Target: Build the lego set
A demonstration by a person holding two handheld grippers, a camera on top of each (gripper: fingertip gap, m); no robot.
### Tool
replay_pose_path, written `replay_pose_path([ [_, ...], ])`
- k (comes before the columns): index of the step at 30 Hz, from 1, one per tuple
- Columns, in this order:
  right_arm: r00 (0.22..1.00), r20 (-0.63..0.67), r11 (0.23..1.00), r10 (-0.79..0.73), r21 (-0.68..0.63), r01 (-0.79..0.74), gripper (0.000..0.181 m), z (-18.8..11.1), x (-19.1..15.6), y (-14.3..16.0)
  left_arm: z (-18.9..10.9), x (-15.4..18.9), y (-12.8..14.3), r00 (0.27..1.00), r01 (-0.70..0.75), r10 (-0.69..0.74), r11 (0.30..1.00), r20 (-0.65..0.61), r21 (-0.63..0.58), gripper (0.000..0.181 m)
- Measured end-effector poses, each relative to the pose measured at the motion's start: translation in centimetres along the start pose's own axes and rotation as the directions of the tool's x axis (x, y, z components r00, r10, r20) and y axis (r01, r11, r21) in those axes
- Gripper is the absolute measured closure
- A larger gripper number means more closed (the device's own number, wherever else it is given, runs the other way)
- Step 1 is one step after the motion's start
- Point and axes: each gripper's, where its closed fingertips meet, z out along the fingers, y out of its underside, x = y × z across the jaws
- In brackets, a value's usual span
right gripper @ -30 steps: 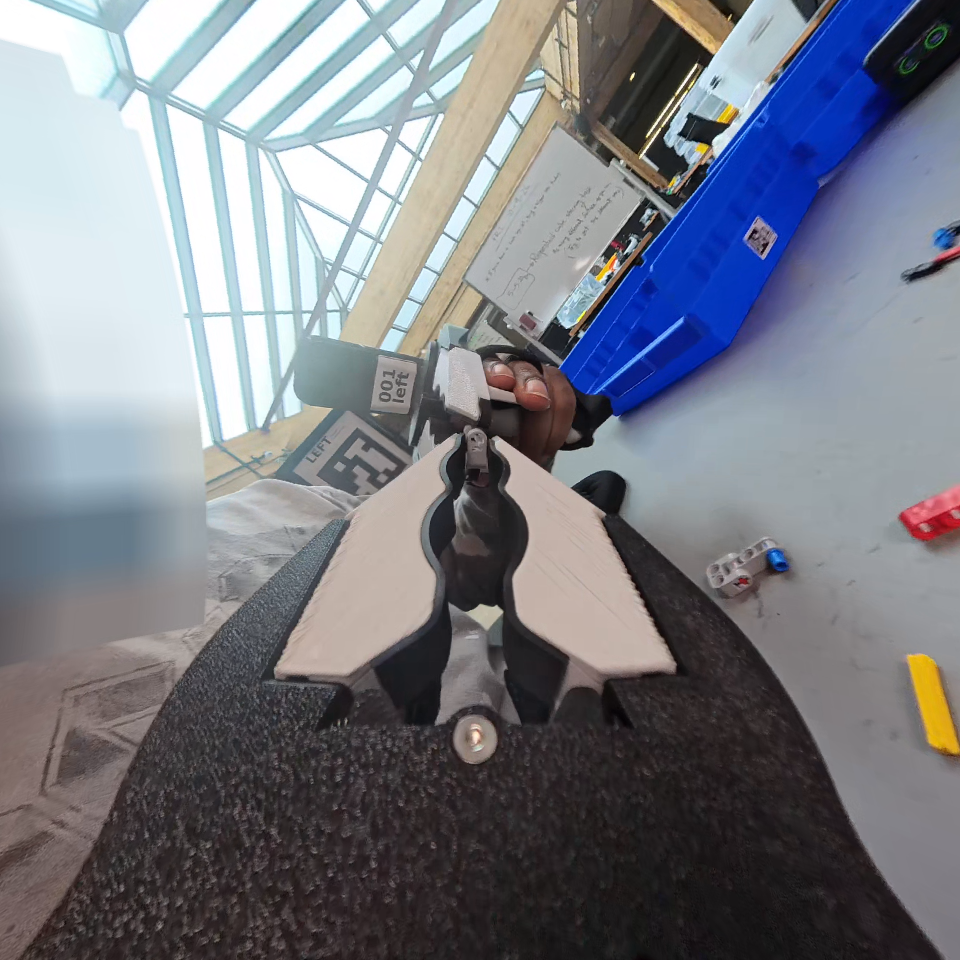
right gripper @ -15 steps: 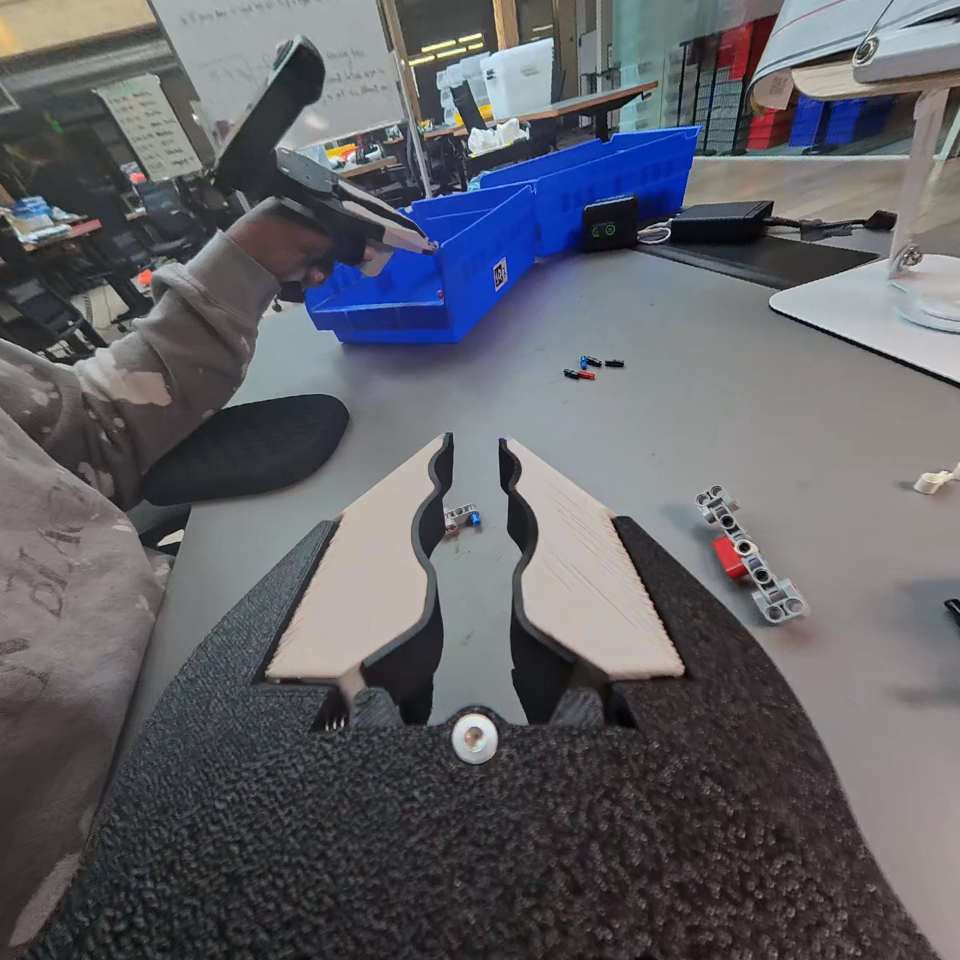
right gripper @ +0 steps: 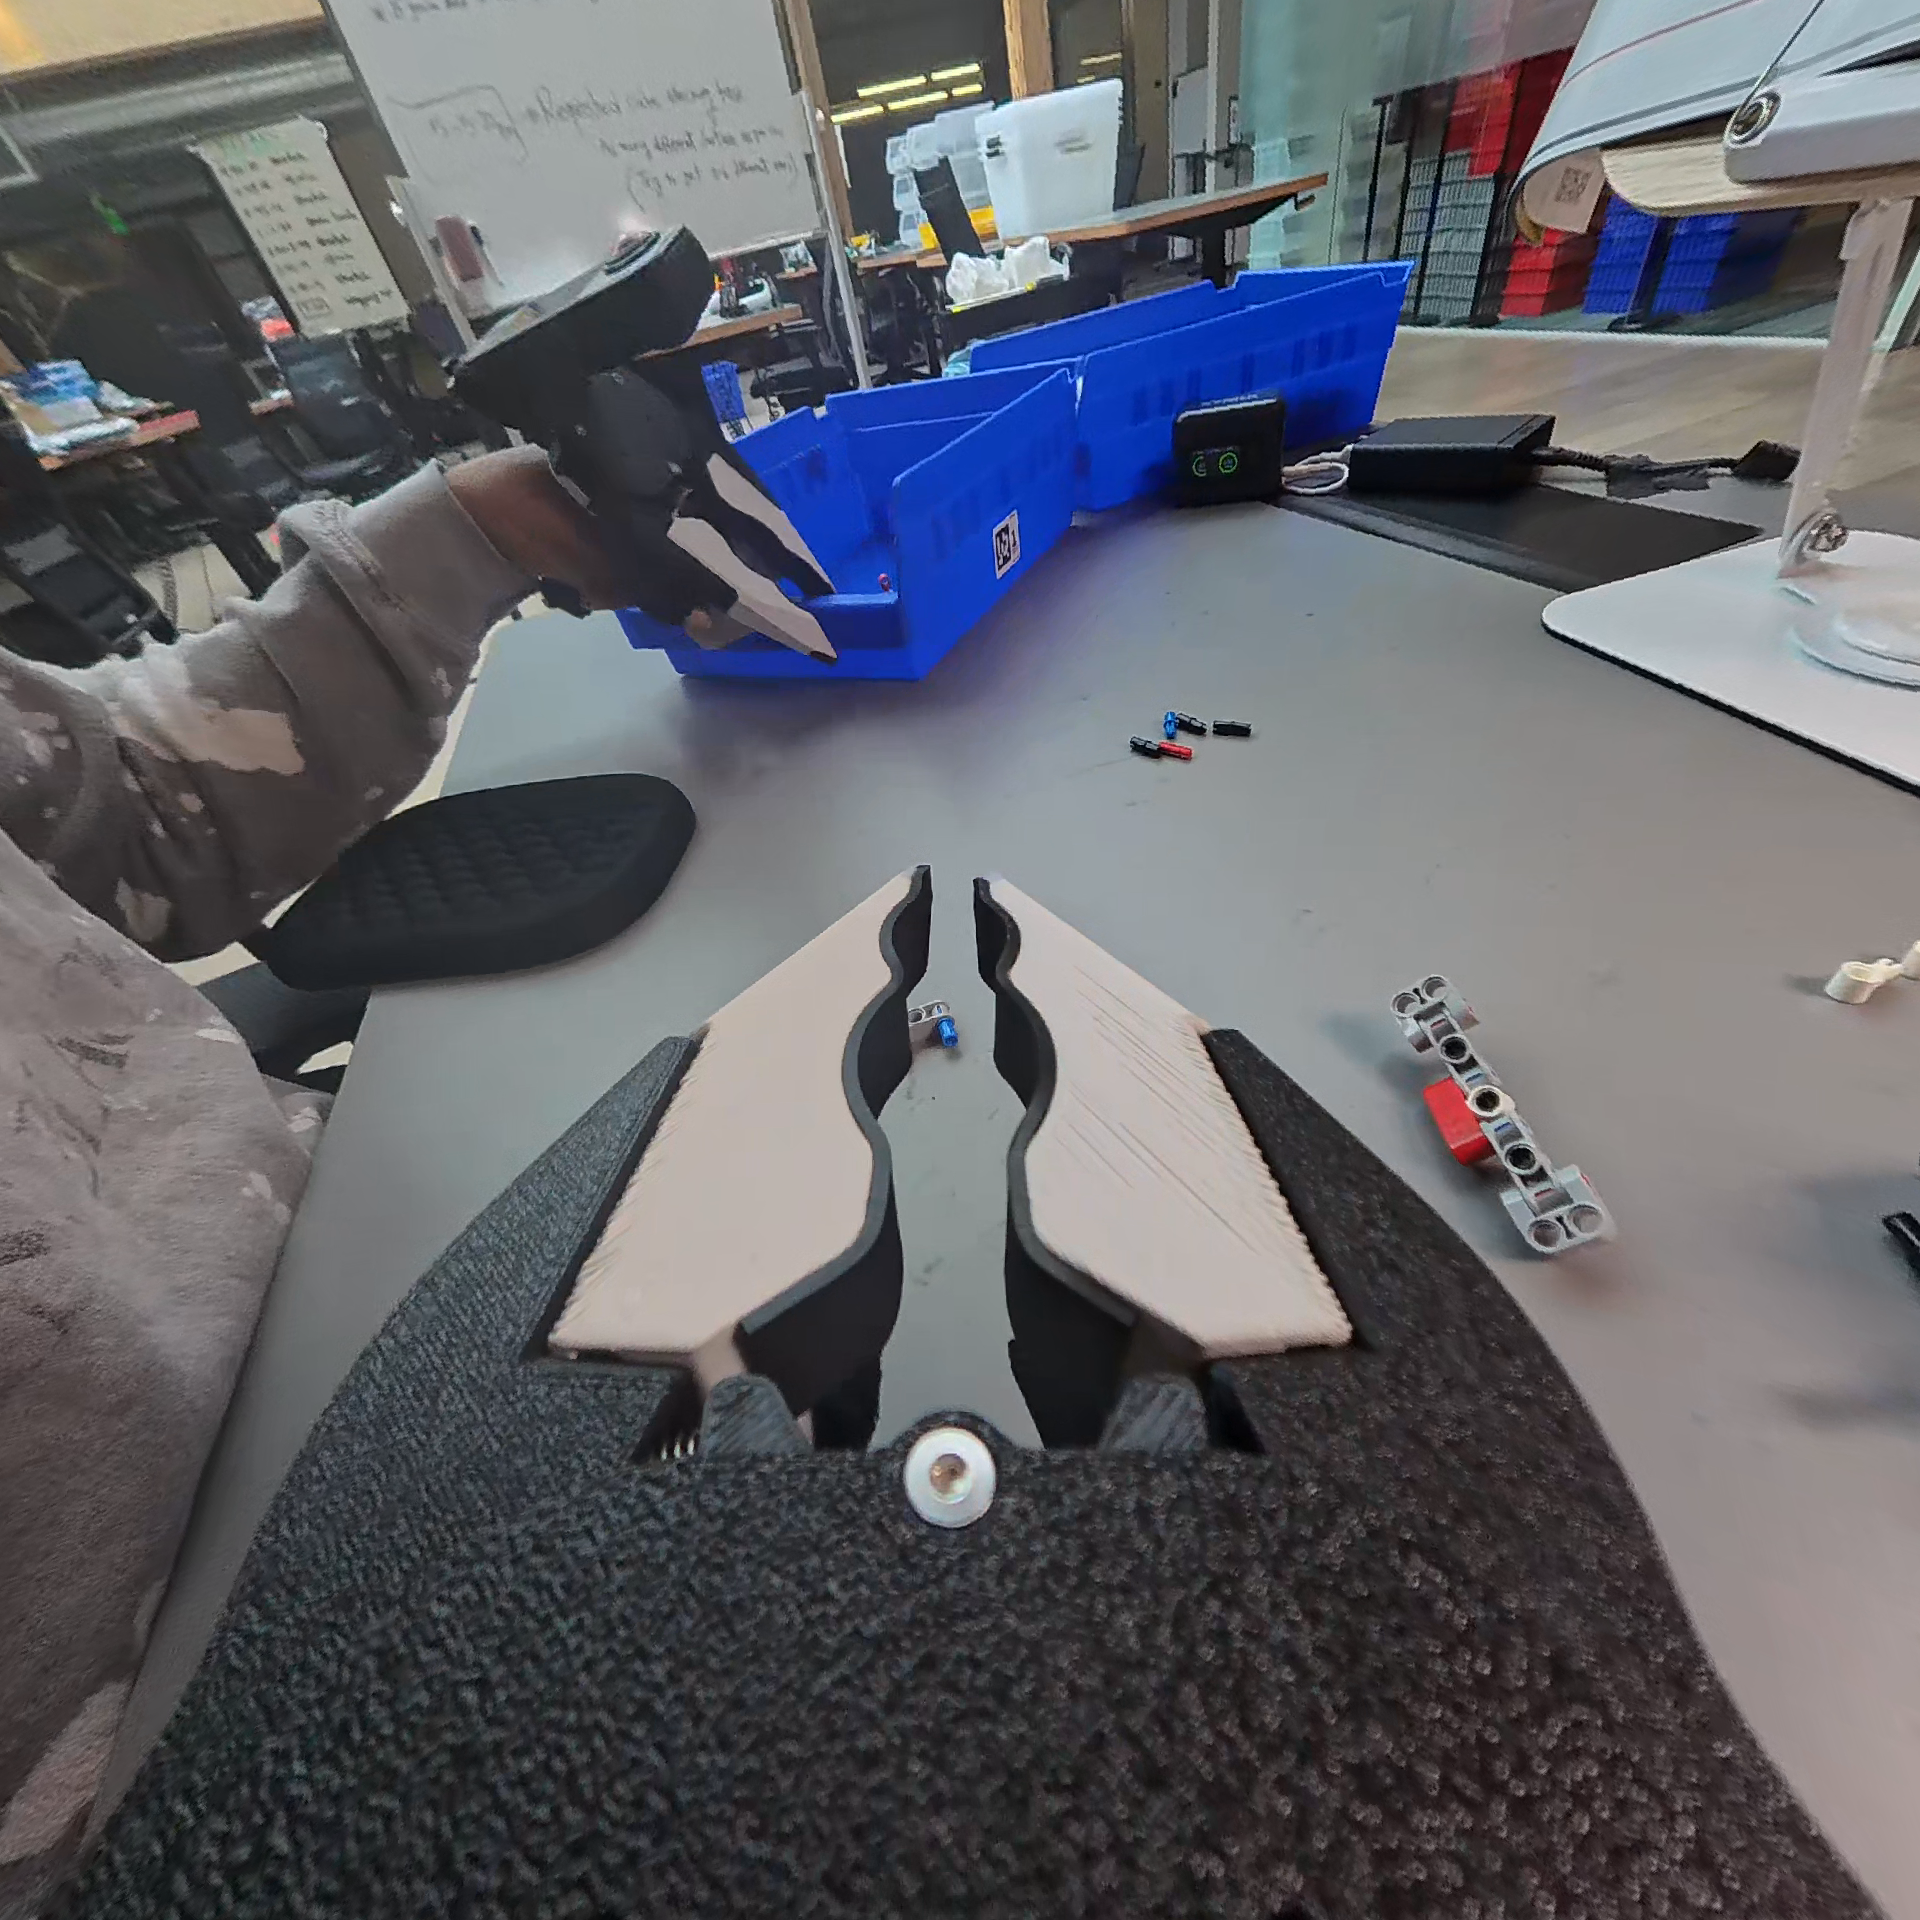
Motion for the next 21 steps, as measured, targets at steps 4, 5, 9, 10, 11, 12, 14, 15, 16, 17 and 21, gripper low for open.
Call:
replay_pose_path([
  [4, 0.999, -0.031, 1.0, -0.018, -0.003, 0.018, 0.178, -0.1, 0.2, 0.1, 0.2, 2.9, -1.8, 0.994, -0.092, 0.094, 0.995, -0.056, 0.037, 0.159],
  [5, 0.999, -0.032, 1.0, -0.014, 0.0, 0.014, 0.178, -0.1, 0.3, 0.1, 0.1, 4.1, -2.2, 0.988, -0.122, 0.127, 0.991, -0.091, 0.055, 0.159],
  [9, 0.999, -0.032, 1.0, 0.008, -0.004, -0.008, 0.179, 0.0, 0.6, 0.3, 0.1, 7.1, -3.9, 0.953, -0.23, 0.248, 0.966, -0.173, 0.119, 0.159],
  [10, 0.999, -0.031, 1.0, 0.013, -0.005, -0.013, 0.179, 0.0, 0.6, 0.3, 0.4, 7.1, -4.3, 0.948, -0.25, 0.27, 0.959, -0.169, 0.13, 0.159],
  [11, 0.999, -0.03, 1.0, 0.016, -0.005, -0.016, 0.179, 0.1, 0.6, 0.4, 0.7, 6.8, -4.7, 0.94, -0.278, 0.299, 0.95, -0.161, 0.145, 0.158],
  [12, 0.999, -0.031, 1.0, 0.018, -0.005, -0.018, 0.179, 0.1, 0.6, 0.4, 1.1, 6.3, -5.0, 0.935, -0.295, 0.318, 0.943, -0.153, 0.155, 0.158],
  [14, 0.999, -0.034, 1.0, 0.021, -0.003, -0.021, 0.179, 0.0, 0.7, 0.4, 1.6, 5.3, -5.5, 0.93, -0.3, 0.328, 0.938, -0.166, 0.176, 0.158],
  [15, 0.999, -0.037, 1.0, 0.022, -0.001, -0.022, 0.18, 0.0, 0.8, 0.4, 1.8, 4.9, -5.6, 0.927, -0.3, 0.331, 0.936, -0.178, 0.183, 0.158],
  [16, 0.999, -0.04, 1.0, 0.023, 0.001, -0.023, 0.18, 0.0, 0.8, 0.3, 1.9, 4.6, -5.6, 0.923, -0.3, 0.334, 0.935, -0.189, 0.187, 0.158],
  [17, 0.999, -0.042, 1.0, 0.023, 0.003, -0.023, 0.181, 0.0, 0.9, 0.3, 2.0, 4.4, -5.6, 0.922, -0.299, 0.333, 0.936, -0.198, 0.186, 0.158],
  [21, 0.999, -0.045, 1.0, 0.025, 0.003, -0.025, 0.181, -0.1, 0.9, 0.3, 2.3, 3.8, -5.7, 0.919, -0.311, 0.348, 0.929, -0.188, 0.199, 0.158],
])
